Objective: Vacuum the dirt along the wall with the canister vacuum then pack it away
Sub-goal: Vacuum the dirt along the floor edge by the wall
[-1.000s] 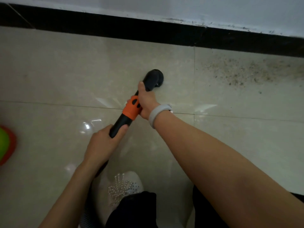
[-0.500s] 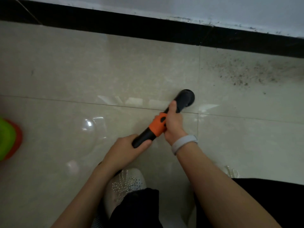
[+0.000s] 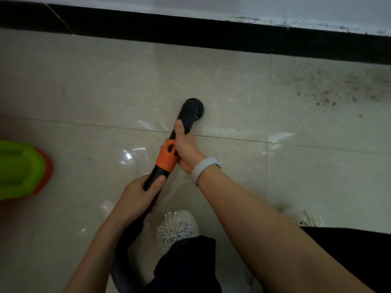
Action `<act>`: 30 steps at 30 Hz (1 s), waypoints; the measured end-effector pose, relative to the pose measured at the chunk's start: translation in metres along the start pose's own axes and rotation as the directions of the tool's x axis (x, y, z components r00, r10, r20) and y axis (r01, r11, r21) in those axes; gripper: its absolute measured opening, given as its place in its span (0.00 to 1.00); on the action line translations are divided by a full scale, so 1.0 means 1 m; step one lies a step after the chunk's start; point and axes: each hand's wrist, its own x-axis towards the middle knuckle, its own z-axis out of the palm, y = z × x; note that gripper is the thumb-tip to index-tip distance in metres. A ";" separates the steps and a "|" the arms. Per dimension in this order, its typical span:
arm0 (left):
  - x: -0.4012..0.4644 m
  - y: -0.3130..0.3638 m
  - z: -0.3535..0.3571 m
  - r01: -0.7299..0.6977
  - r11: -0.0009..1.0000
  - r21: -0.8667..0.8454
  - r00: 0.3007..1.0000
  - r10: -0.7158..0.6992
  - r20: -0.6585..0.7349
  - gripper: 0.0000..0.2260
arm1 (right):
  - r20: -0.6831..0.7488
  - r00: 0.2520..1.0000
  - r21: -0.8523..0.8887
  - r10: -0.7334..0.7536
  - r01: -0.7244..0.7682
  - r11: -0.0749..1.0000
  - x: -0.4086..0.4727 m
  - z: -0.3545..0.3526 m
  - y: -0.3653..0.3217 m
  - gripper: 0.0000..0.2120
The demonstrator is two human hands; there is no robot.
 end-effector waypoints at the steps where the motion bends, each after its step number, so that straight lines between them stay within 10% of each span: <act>1: -0.001 0.000 0.003 0.011 1.000 -0.009 0.998 -0.010 0.056 0.14 | -0.027 1.000 0.011 -0.001 0.001 1.000 -0.003 -0.008 0.005 0.21; 11: 0.001 0.009 0.045 -0.038 0.983 0.177 0.867 -0.056 0.495 0.16 | -0.455 0.890 0.356 0.040 0.140 0.924 -0.042 -0.102 0.054 0.22; 23: 0.004 -0.006 -0.002 0.024 0.997 -0.067 1.000 -0.025 -0.014 0.19 | -0.046 0.999 0.031 -0.025 0.026 0.999 -0.004 -0.005 0.012 0.20; 30: 0.049 0.051 0.046 -0.057 0.997 -0.051 0.995 0.061 0.080 0.19 | -0.253 0.954 -0.002 -0.162 0.167 0.986 0.025 -0.054 -0.049 0.21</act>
